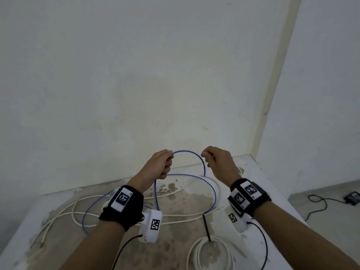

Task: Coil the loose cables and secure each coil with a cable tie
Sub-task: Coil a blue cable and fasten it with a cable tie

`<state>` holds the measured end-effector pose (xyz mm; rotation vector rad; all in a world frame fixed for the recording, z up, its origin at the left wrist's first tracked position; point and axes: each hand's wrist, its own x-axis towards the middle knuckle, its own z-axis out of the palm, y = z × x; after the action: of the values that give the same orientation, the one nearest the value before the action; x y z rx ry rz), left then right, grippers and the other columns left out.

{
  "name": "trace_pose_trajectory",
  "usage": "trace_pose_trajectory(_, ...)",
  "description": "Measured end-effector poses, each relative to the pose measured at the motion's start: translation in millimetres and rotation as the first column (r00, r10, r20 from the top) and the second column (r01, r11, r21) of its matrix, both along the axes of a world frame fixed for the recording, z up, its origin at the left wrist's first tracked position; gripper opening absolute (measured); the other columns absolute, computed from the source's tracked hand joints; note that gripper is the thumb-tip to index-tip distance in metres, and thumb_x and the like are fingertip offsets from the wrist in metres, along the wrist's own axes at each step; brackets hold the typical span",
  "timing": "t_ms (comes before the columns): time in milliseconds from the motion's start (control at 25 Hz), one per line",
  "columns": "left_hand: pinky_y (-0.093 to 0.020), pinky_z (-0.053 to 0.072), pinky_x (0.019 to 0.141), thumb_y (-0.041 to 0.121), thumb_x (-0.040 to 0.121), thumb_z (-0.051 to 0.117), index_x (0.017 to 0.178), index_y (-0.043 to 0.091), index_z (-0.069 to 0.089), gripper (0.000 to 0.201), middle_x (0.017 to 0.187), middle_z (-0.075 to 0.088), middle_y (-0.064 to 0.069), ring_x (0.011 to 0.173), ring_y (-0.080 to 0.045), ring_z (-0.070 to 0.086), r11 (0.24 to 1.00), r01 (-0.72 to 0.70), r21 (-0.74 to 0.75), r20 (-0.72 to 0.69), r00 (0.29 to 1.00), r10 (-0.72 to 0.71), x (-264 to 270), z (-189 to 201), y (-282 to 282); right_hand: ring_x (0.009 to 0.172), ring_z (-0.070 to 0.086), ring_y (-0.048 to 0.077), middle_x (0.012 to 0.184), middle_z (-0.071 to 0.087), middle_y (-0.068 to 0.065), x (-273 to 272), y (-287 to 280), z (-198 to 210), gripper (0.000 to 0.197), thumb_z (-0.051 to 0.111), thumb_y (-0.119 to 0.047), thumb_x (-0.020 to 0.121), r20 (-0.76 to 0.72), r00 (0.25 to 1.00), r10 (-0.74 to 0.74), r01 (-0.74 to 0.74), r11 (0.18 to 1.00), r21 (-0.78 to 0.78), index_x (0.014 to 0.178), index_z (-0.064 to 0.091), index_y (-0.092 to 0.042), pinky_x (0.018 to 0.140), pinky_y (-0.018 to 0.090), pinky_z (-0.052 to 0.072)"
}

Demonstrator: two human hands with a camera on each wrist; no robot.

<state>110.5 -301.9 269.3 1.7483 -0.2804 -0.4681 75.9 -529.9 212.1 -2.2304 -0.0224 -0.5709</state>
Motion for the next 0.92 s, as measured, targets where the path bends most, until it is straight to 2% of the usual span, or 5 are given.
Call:
trace_pose_trajectory(160, -0.02, 0.017, 0.039, 0.027, 0.103, 0.036, 0.08, 0.016, 0.043, 0.027, 0.059, 0.025, 0.004, 0.05, -0.013, 0.012, 0.997, -0.033, -0.065, -0.017, 0.999, 0.031, -5.7, 8.4, 30.7, 0.067, 0.064, 0.01, 0.096, 0.065, -0.011, 1.9, 14.4, 29.0, 0.027, 0.061, -0.047, 0.094, -0.094, 0.98, 0.175, -0.183, 0.98, -0.081, 0.112, 0.064, -0.028, 0.07, 0.029, 0.055)
trace_pose_trajectory(280, -0.021, 0.016, 0.039, 0.026, 0.104, 0.036, 0.079, 0.015, 0.044, 0.028, 0.058, 0.026, 0.005, 0.048, -0.012, 0.012, 0.994, -0.05, -0.098, -0.027, 0.999, 0.047, -10.7, 12.1, 40.8, 0.065, 0.057, 0.005, 0.087, 0.066, -0.006, 7.2, 44.6, 34.4, 0.017, 0.06, -0.036, 0.097, -0.094, 0.963, 0.252, -0.267, 0.935, -0.232, 0.098, 0.069, -0.022, 0.074, 0.037, 0.054)
trace_pose_trajectory(640, -0.022, 0.02, 0.042, 0.025, 0.104, 0.034, 0.084, 0.011, 0.05, 0.03, 0.058, 0.03, 0.003, 0.046, -0.011, 0.018, 0.986, -0.046, -0.161, 0.011, 0.999, 0.049, -34.7, 4.4, 97.0, 0.073, 0.063, 0.027, 0.089, 0.065, 0.002, 49.5, 13.0, 122.9, 0.02, 0.057, -0.03, 0.099, 0.297, 0.954, -0.04, 0.178, 0.874, -0.453, 0.101, 0.073, -0.019, 0.061, 0.032, 0.044)
trace_pose_trajectory(760, -0.023, 0.018, 0.043, 0.026, 0.104, 0.034, 0.088, 0.009, 0.051, 0.029, 0.06, 0.031, 0.002, 0.045, -0.01, 0.02, 0.962, -0.07, -0.263, 0.011, 0.997, 0.076, -41.0, 6.2, 104.3, 0.074, 0.065, 0.029, 0.086, 0.069, 0.006, 44.8, 10.9, 124.4, 0.02, 0.057, -0.027, 0.099, 0.198, 0.976, -0.091, 0.176, 0.864, -0.472, 0.099, 0.073, -0.014, 0.06, 0.03, 0.043)
trace_pose_trajectory(920, -0.021, 0.027, 0.043, 0.02, 0.104, 0.035, 0.103, 0.007, 0.056, 0.025, 0.064, 0.041, 0.001, 0.046, -0.009, 0.03, 0.826, -0.179, -0.535, -0.068, 0.983, 0.169, -37.1, 24.2, 84.9, 0.055, 0.067, 0.019, 0.077, 0.074, 0.011, 16.5, 68.6, 85.7, 0.01, 0.062, -0.015, 0.097, -0.295, 0.908, 0.298, -0.252, 0.95, 0.184, 0.104, 0.065, -0.008, 0.047, 0.027, 0.053)
